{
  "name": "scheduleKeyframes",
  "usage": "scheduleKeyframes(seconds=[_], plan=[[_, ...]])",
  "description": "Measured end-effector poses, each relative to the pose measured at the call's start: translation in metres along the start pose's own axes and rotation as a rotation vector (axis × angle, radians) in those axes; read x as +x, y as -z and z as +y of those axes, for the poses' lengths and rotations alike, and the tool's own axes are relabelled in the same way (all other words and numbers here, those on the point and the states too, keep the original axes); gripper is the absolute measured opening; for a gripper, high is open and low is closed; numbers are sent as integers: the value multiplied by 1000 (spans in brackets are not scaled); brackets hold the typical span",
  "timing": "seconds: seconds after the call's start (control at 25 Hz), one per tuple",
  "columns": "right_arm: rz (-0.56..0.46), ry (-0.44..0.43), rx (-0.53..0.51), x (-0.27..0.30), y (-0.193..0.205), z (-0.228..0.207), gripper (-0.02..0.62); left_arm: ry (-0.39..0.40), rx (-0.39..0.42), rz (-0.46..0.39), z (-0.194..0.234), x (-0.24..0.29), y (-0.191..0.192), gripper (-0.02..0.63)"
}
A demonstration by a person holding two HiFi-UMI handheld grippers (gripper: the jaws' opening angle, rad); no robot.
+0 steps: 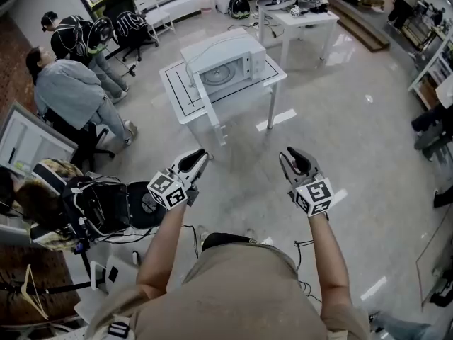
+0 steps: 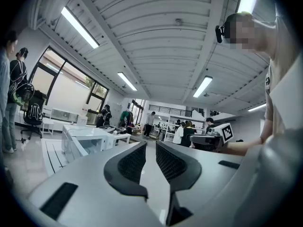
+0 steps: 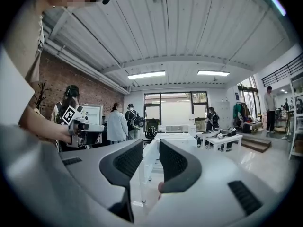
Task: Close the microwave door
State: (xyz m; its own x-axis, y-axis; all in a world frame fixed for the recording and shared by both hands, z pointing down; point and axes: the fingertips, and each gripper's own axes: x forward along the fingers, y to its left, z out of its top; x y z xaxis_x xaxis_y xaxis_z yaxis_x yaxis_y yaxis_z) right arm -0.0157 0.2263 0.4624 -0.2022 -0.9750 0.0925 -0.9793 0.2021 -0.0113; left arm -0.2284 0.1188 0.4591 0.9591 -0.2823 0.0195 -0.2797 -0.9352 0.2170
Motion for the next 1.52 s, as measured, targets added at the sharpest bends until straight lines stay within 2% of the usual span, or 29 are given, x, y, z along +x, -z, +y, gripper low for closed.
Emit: scheduleKeyframes(seconds=[0.28,0.6,0.84,1.24,1.52], plan=[[-5,-25,-12,25,8,7,95,-29,22,32,10,9,7,55],[29,-54,-51,87,32,15,95,-76,-1,51,60,19,26,55],[65,-81,-64,142,35,39,95,-100,-7,65,95,13,18,55],[122,-84,-83,243,77,69,95,-90,-21,94,161,21,32,55],[201,-55,-134,299,129,75,108,-70,-17,114,199,30,56,55]])
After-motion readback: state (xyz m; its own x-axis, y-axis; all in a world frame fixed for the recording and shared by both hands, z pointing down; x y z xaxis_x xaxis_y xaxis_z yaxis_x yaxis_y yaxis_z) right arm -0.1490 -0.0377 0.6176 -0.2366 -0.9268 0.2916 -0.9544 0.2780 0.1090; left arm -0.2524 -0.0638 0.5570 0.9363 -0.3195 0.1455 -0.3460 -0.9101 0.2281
